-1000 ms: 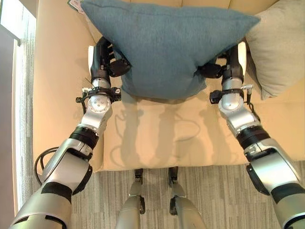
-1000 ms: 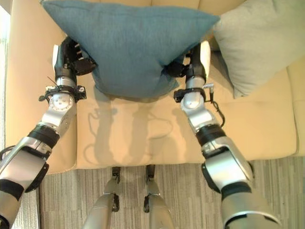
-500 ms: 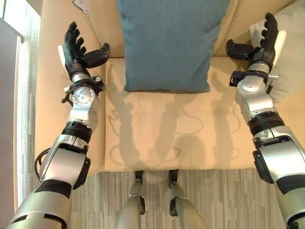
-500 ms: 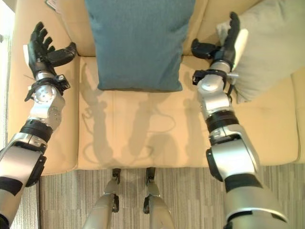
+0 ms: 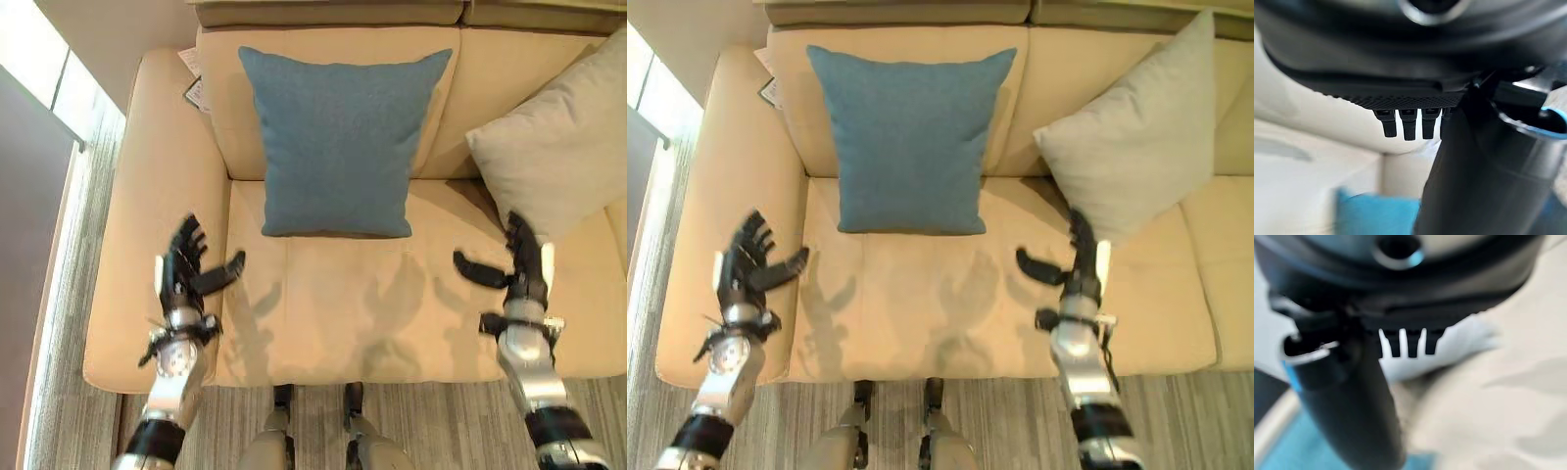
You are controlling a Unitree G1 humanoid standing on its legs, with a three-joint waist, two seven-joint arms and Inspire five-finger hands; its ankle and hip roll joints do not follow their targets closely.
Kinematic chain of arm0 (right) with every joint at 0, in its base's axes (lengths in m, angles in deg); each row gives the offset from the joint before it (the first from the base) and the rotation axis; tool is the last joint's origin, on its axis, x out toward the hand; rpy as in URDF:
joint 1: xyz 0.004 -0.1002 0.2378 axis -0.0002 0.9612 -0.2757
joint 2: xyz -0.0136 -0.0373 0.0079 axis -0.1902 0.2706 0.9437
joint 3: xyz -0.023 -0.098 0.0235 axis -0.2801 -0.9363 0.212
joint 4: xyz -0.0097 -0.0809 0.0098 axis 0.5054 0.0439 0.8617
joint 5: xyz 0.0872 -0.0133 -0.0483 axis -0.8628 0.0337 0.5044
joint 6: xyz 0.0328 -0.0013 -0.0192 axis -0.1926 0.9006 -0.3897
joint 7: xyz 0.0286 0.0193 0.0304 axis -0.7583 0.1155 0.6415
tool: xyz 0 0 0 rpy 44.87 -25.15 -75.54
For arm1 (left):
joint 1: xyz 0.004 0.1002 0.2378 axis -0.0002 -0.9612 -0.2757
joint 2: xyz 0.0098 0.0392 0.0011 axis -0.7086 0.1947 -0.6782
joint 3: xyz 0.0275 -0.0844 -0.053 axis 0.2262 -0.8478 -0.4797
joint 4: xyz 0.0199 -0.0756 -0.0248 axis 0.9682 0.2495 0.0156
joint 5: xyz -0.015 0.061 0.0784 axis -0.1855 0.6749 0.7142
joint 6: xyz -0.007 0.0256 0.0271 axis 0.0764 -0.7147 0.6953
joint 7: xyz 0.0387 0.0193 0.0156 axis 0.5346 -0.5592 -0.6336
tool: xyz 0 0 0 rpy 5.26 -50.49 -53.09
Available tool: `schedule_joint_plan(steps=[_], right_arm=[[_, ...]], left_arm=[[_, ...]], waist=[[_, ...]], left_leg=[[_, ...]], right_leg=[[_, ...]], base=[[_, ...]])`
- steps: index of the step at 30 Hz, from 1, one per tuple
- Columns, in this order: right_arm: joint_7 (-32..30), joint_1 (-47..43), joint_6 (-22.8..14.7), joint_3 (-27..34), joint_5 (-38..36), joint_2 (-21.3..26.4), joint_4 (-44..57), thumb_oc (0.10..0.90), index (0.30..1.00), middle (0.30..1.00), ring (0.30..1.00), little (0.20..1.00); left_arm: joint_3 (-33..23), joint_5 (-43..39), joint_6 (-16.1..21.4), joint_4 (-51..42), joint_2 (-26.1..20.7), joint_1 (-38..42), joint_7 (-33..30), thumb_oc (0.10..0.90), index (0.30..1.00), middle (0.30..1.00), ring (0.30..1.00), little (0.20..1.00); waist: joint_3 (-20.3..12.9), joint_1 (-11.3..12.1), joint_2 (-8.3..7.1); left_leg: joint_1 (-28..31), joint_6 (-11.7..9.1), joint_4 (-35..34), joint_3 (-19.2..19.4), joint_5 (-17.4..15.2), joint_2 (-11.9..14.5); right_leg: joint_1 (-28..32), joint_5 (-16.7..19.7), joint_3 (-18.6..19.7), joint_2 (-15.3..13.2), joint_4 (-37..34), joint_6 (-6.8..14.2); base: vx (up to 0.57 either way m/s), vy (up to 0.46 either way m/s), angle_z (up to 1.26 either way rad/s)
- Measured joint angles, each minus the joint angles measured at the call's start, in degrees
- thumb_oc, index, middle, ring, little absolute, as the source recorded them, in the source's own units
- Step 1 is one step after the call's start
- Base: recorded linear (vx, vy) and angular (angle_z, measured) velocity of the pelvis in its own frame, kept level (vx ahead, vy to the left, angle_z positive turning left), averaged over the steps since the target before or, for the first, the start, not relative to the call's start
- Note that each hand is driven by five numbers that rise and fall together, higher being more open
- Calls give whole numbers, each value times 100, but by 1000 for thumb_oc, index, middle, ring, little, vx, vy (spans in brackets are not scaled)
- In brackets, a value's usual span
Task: Pick up all the scattered cushions and arrange them neatly on the sofa.
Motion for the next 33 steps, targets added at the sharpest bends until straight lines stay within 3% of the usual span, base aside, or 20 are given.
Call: schedule_joint_plan(steps=[2,5,7,13,22,28,31,32,33], right_arm=[[336,698,-50,25,174,-370,-321,800,900,900,900,900],[669,1031,-39,-40,318,-541,-1188,800,900,900,900,900],[759,1373,-52,-52,331,-580,-1377,800,900,900,900,900],[1020,1409,-90,-553,393,-878,-3035,800,900,900,900,900],[1175,1364,27,-786,573,-1044,-4237,800,900,900,900,900],[1250,1262,125,-789,533,-1040,-4432,800,900,900,900,900],[1243,1096,159,-792,528,-1010,-4488,800,900,900,900,900],[1237,1054,164,-770,529,-993,-4486,800,900,900,900,900],[1235,1007,172,-756,532,-1001,-4489,800,900,900,900,900]], left_arm=[[7,342,-179,643,-3,-637,374,800,900,900,900,900],[30,583,-390,1914,57,-900,706,800,900,900,900,900],[162,801,-480,2259,53,-1179,737,800,900,900,900,900],[455,1707,-613,4248,342,-1095,809,800,900,900,900,900],[461,2186,-739,4714,448,-841,923,800,900,900,900,900],[642,2237,-757,4844,439,-559,914,800,900,900,900,900],[661,2299,-810,4894,490,-368,906,800,900,900,900,900],[659,2299,-828,4895,502,-345,912,800,900,900,900,900],[627,2286,-838,4891,506,-335,908,800,900,900,900,900]], waist=[[-83,1,27],[-194,-6,47],[-395,-21,91],[-841,-49,106],[-1114,-36,130],[-991,-117,171],[-794,-92,129],[-751,-131,120],[-703,-117,-12]], left_leg=[[238,54,-4,13,-206,31],[577,67,-9,131,-333,31],[611,106,-9,147,-357,1],[1043,143,-11,189,-423,-9],[1224,189,-10,215,-458,72],[1051,122,110,145,-424,172],[876,-205,520,51,-547,173],[876,-192,583,-8,-558,155],[867,-254,838,-251,-716,-7]], right_leg=[[201,-65,37,51,-3,-133],[504,-68,108,8,-5,-153],[525,-72,104,-24,-7,-160],[914,-132,120,-35,-43,-176],[1126,-130,125,35,-6,-220],[1077,-136,93,169,-3,-307],[932,-139,97,143,41,-570],[937,-113,97,131,12,-611],[936,-79,188,25,-8,-658]], base=[[14,-1,-12],[3,-6,-13],[-5,-3,-5],[-7,-22,-2],[-49,-62,-1],[-139,-26,6],[-179,40,-15],[-132,94,-27],[-79,79,-37]])
